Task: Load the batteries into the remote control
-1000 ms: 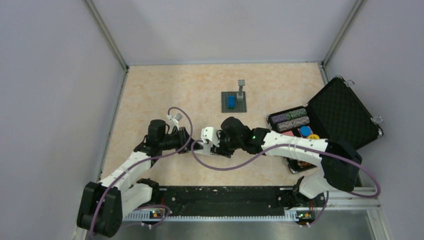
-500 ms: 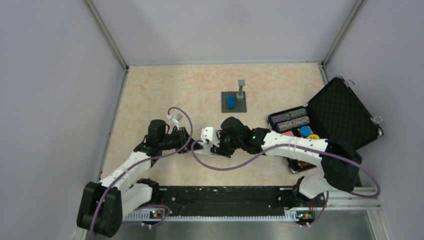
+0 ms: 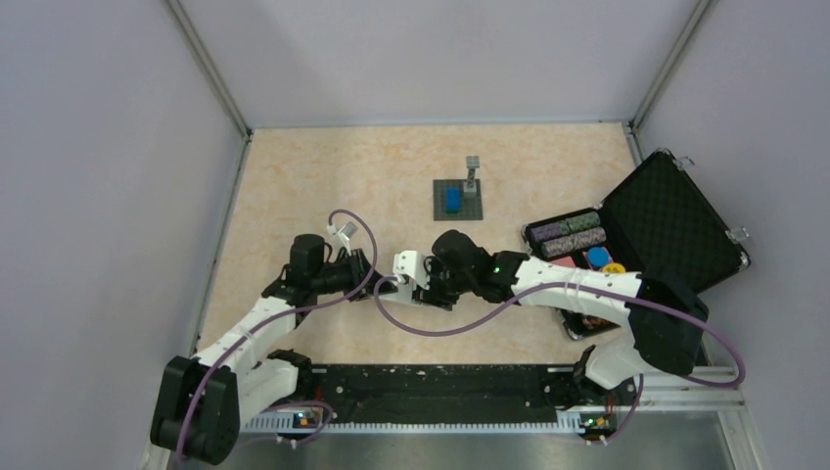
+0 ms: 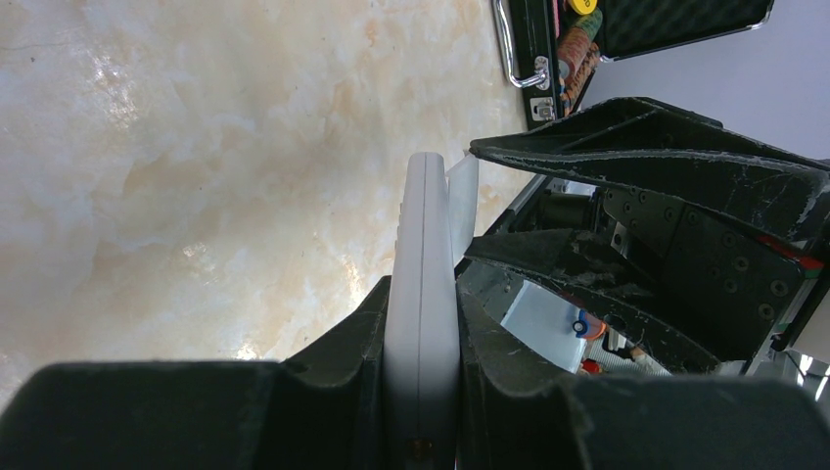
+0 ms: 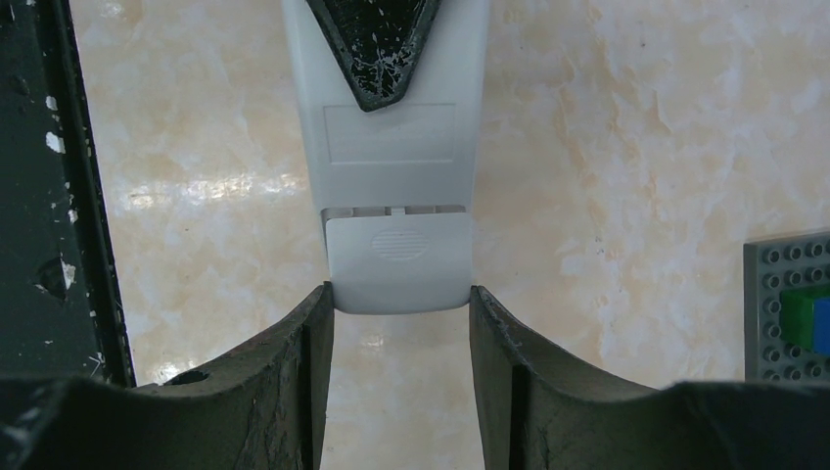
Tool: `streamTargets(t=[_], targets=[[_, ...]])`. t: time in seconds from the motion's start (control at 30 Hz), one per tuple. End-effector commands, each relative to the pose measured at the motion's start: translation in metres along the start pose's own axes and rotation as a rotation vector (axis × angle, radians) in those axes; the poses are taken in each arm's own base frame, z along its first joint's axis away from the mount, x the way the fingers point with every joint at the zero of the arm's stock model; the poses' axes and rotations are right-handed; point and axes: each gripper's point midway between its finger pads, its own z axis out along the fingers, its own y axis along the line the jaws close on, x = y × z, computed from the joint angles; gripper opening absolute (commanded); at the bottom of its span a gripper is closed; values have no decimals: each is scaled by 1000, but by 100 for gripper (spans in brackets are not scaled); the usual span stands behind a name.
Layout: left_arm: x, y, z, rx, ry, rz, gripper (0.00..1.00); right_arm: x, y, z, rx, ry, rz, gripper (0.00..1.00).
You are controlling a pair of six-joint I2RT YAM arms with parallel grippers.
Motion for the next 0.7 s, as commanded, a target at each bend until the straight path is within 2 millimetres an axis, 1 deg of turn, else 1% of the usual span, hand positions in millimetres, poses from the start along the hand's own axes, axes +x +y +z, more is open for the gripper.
streamTargets(t=[0.0,0.1,0.33,0.67], targets=[[-13,-20,-1,57,-27,64,0,-4,6,0,-13,-20,-25,33],[-13,-20,-1,61,-25,64,0,-6,5,3,-16,-21,-19,32],[-12,-21,-2,66,-26,66,0,-3,4,5,-9,-10,-13,32],[-8,-29,-2,115,3,51,0,-15,-2,9,9,-45,-11,32]])
